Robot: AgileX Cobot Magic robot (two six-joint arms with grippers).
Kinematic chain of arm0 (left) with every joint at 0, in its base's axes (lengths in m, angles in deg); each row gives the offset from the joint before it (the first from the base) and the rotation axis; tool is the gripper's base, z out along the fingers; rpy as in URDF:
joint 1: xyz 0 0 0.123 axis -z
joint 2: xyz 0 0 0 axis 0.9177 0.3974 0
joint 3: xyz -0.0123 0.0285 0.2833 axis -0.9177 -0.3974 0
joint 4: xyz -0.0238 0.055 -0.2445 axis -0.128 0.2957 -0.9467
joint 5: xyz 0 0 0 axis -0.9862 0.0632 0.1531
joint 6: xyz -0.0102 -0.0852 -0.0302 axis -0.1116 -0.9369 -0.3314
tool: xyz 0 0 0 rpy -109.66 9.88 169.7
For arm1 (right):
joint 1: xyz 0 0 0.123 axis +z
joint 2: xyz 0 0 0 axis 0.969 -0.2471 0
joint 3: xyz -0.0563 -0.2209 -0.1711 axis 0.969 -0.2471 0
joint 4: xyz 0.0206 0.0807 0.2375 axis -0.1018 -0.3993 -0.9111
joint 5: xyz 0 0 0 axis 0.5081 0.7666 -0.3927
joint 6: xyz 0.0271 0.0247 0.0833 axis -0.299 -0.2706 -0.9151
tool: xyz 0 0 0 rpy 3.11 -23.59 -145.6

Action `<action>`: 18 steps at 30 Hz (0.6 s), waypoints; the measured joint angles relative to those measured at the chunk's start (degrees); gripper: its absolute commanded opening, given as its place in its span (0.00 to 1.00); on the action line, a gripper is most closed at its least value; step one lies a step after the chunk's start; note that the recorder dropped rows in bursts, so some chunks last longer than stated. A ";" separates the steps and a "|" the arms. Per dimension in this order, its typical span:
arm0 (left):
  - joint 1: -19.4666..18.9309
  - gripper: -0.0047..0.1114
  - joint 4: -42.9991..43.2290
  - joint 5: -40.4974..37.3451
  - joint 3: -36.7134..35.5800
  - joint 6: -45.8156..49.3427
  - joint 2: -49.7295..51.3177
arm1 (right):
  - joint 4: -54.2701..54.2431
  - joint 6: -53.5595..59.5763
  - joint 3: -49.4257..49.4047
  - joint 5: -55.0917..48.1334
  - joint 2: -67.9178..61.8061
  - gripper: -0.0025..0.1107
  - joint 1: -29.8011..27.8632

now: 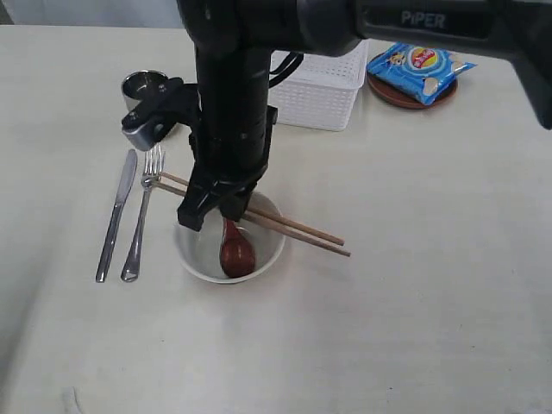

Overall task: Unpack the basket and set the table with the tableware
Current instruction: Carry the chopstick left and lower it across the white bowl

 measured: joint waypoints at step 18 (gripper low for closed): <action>0.00 0.04 0.00 0.00 0.00 0.00 0.00 | 0.87 -0.91 0.33 3.27 -0.57 0.02 0.00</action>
